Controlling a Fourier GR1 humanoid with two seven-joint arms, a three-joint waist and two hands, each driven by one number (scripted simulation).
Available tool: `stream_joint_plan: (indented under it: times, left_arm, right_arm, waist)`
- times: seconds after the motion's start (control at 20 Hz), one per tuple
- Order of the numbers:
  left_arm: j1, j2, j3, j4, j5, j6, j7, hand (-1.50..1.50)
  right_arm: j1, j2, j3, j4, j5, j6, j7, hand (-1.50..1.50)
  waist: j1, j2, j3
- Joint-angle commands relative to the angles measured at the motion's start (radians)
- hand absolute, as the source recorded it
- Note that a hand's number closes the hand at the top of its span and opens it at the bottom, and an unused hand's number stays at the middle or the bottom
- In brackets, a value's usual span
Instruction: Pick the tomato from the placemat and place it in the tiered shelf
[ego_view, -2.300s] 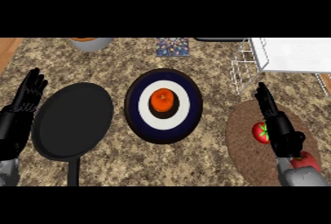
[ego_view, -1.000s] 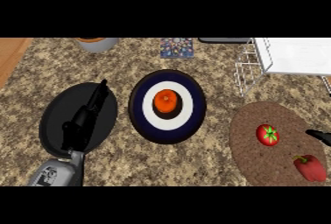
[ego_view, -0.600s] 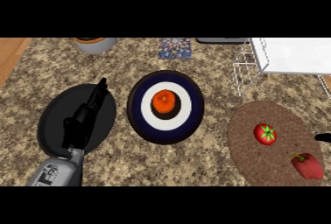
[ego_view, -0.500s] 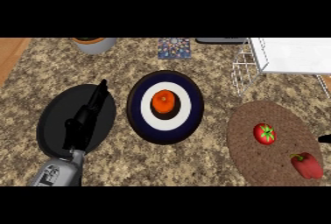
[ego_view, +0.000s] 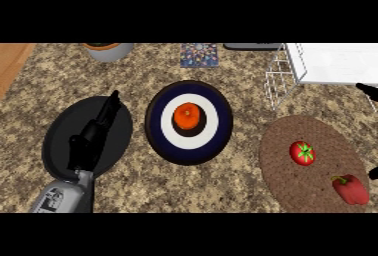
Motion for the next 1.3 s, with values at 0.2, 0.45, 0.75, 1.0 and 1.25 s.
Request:
stream_joint_plan:
  times: [0.2,0.45,0.75,1.0,1.25]
  left_arm:
    - [-0.030,-0.077,0.014,0.062,-0.055,0.012,-0.031,0.00]
    - [-0.003,-0.033,0.067,-0.017,-0.040,-0.072,0.016,0.00]
    - [-0.036,-0.095,0.060,-0.043,-0.095,-0.037,0.063,0.00]
    - [0.072,-0.107,0.059,-0.043,-0.120,-0.054,-0.010,0.00]
    - [0.045,-0.088,0.120,-0.064,-0.104,-0.118,0.040,0.00]
  right_arm:
    - [0.068,0.081,-0.010,-0.270,0.064,0.001,0.261,-1.50]
    - [0.143,0.137,-0.074,-0.342,0.133,0.045,0.260,-1.50]
    - [0.092,0.259,-0.047,-0.336,0.263,0.028,0.321,-1.50]
    - [0.180,0.259,-0.124,-0.377,0.267,0.092,0.285,-1.50]
    - [0.112,0.368,-0.106,-0.362,0.343,0.125,0.335,-1.50]
  waist:
    - [0.000,0.004,0.002]
    - [0.004,0.003,0.002]
    - [0.010,0.004,0.002]
    - [0.007,0.003,0.002]
    - [0.010,0.004,0.002]
